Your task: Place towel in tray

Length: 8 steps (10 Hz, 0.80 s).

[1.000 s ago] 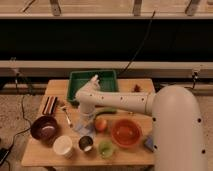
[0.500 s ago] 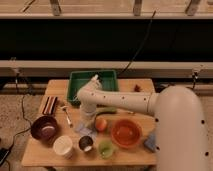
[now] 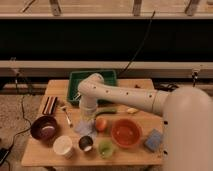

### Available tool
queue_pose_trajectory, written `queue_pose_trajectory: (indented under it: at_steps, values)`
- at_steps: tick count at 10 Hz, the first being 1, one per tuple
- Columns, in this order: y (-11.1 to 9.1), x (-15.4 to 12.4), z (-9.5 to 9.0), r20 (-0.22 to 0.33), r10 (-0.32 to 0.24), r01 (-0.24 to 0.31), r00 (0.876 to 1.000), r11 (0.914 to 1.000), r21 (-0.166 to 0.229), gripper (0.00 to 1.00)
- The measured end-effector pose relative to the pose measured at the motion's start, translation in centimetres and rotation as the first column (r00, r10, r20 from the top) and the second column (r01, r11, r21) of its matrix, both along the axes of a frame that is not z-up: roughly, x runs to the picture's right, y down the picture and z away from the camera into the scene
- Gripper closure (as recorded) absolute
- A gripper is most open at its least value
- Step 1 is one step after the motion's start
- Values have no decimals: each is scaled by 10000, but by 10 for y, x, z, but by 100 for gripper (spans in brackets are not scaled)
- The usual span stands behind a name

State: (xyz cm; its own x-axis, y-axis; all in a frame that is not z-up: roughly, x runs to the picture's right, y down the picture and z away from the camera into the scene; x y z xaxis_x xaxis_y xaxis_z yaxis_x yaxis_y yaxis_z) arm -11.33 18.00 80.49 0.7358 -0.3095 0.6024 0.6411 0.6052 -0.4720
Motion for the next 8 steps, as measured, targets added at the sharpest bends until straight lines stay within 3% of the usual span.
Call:
queue_pose_trajectory:
  at_steps: [8]
  values:
    - [3, -15, 31, -131, -366, 366, 9992, 9993, -59, 20]
